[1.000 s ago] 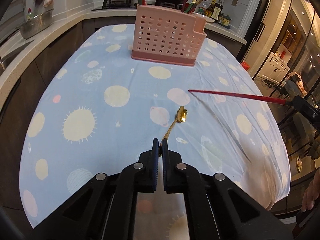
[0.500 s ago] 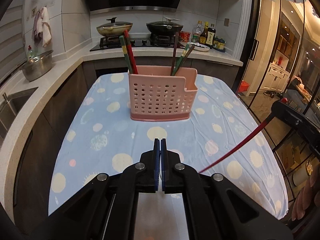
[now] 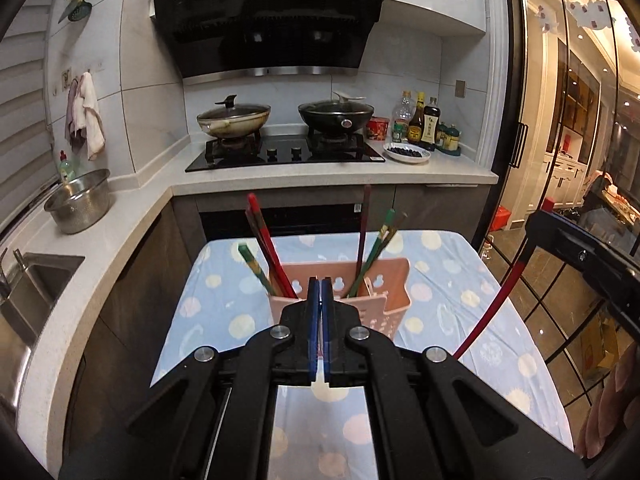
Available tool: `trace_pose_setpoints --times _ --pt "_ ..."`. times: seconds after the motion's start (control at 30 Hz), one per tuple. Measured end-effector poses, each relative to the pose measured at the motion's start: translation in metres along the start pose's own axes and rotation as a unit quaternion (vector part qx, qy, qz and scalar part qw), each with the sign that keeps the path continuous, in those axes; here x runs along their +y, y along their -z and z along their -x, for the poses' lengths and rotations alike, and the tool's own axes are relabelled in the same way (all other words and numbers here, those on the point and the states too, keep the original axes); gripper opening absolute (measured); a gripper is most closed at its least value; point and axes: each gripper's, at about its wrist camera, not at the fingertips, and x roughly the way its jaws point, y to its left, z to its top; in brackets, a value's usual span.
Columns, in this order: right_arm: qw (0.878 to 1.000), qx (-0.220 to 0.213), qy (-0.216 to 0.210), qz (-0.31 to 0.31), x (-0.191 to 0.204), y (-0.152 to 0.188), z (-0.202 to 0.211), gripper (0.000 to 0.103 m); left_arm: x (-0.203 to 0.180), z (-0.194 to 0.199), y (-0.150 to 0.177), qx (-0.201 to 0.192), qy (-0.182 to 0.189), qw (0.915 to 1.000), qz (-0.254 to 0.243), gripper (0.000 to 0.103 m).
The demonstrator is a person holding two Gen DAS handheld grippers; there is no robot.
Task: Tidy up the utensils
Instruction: 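Carry the spoon and chopstick to the pink caddy and lower them in with both grippers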
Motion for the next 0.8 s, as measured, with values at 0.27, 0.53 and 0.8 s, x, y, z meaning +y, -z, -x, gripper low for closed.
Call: trace_pose_setpoints --times 0.27,0.53,0.8 --pt "0.999 -0.036 -0.001 -0.007 -0.001 -0.076 -0.05 0.007 0.005 -0.033 -0.062 -0.025 -0.026 0.9993 -0.009 0.001" --pt "1.0 0.001 0.005 -0.011 -0.011 -0.08 -0.115 0.007 0.016 -0.085 -0.07 0.0 -0.043 0.999 -0.009 0.001" --pt "0.998 0.064 0.008 -0.003 -0.014 -0.038 -0.159 0.007 0.022 -0.121 -0.053 0.034 -0.039 0.9986 -0.004 0.001"
